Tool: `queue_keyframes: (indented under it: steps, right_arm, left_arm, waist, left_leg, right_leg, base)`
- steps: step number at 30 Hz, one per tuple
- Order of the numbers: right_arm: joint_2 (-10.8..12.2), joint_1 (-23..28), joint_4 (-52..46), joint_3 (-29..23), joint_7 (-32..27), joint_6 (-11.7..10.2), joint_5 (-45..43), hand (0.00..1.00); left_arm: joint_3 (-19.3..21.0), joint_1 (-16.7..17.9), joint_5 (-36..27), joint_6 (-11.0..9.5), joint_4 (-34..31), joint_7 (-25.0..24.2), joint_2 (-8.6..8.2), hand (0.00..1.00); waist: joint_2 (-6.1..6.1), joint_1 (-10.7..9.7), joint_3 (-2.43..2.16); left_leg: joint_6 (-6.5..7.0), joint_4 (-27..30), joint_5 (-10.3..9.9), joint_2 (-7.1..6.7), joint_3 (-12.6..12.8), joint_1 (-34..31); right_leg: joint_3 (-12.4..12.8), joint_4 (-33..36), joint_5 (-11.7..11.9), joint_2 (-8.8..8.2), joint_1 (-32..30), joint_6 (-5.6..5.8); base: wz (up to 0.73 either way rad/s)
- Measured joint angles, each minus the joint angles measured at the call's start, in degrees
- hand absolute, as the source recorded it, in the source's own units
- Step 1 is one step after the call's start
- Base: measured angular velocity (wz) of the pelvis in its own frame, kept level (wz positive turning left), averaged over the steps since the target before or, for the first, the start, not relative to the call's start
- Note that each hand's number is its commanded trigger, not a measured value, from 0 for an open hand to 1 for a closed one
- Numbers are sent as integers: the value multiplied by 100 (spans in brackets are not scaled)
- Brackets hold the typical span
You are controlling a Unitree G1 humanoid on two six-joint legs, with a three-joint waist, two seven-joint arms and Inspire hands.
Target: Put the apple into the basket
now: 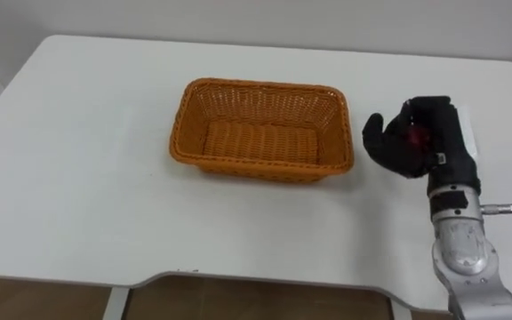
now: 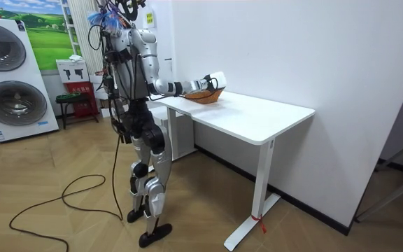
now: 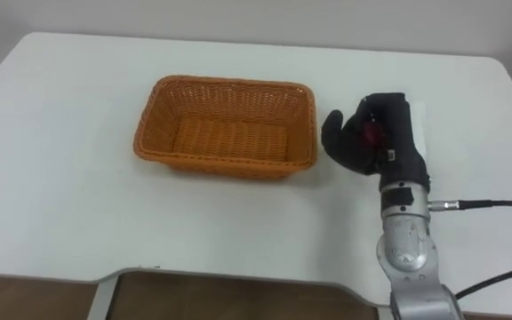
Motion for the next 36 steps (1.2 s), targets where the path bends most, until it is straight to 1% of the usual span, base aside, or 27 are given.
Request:
queue_keyframes:
  steps: [5,8,9,10,11,12,15,18,20,22,23,26,28,36]
  right_arm:
    - [-32,-260,-18,68,122,5,-1,100]
    - [-34,-379,-18,103,272,105,-59,100]
    - [-36,-444,-18,158,316,143,-58,99]
    - [-52,-518,-18,265,350,147,-53,92]
    - [-62,-555,-18,323,375,147,-52,61]
    - [-89,-608,-18,448,391,147,-69,0]
    - [-108,-647,-19,677,465,158,-140,0]
    - [-106,-647,-18,719,559,244,-213,0]
    - [-106,-647,4,720,558,253,-200,0]
    - [-107,-647,30,718,556,261,-186,0]
    - [-106,-647,37,719,556,268,-186,0]
    - [-106,-647,54,719,556,382,-187,0]
    - [-106,-647,92,717,556,382,-188,0]
    - [-115,-646,229,714,535,381,-69,0]
  left_arm:
    - [-57,-20,9,38,-12,-6,0,0]
    - [-61,-41,6,39,-14,-90,-1,0]
    - [-82,-55,6,40,-7,-115,-1,0]
    - [-122,-78,5,40,-4,-130,1,0]
    - [-130,-80,5,40,-3,-145,0,0]
    - [-145,-107,5,40,-2,-174,0,0]
    - [-252,-179,7,42,4,-182,-14,0]
    - [-251,-194,7,61,5,-179,-32,0]
    - [-250,-199,-1,127,1,-166,-34,0]
    - [-237,-198,-18,168,-9,-158,-33,0]
    - [-238,-197,-19,170,-9,-159,-33,0]
    - [-238,-198,-18,201,-46,-165,-35,0]
    - [-230,-202,-20,231,-107,-166,-35,0]
    - [-230,-198,-53,215,-90,-100,-33,0]
  waist:
    - [4,64,-2]
    - [21,158,-10]
    - [25,170,-11]
    - [27,178,-10]
    - [27,178,-9]
    - [25,186,-10]
    - [21,278,-10]
    - [16,356,-8]
    - [11,403,-3]
    - [2,446,12]
    - [2,452,15]
    - [1,460,26]
    - [-3,459,30]
    - [-5,436,29]
  left_leg:
    - [-1,35,2,-8,-57,-52]
    - [0,39,3,-13,-87,-43]
    - [0,37,3,-15,-99,-34]
    - [0,33,3,-14,-81,-31]
    - [0,31,3,-13,-77,-31]
    - [-1,28,4,-10,-74,-30]
    - [-1,28,4,-10,-72,-25]
    - [1,27,5,-19,-88,-6]
    - [4,27,7,-22,-108,1]
    - [5,29,9,-31,-145,-12]
    - [6,31,10,-36,-165,-19]
    - [14,32,25,-59,-225,-35]
    - [18,38,30,-64,-240,-55]
    - [19,44,31,-66,-251,-27]
  right_leg:
    - [-40,2,0,-6,-48,0]
    - [-57,1,0,-11,-35,0]
    - [-55,0,0,-11,-26,0]
    - [-49,-1,0,-10,-24,0]
    - [-49,-3,0,-10,-24,0]
    - [-55,-2,0,-9,-24,0]
    - [-61,-1,0,-10,-17,0]
    - [-76,-2,0,-17,10,0]
    - [-76,-3,0,-20,16,0]
    - [-106,-8,0,-25,17,0]
    - [-122,-9,0,-27,19,0]
    - [-187,-7,0,-45,27,1]
    - [-209,-6,0,-49,23,1]
    - [-224,-3,-1,-51,60,1]
  base:
    - [5]
    - [1]
    - [0]
    - [0]
    - [0]
    - [0]
    - [0]
    - [0]
    - [0]
    - [5]
    - [10]
    - [11]
    - [6]
    - [0]
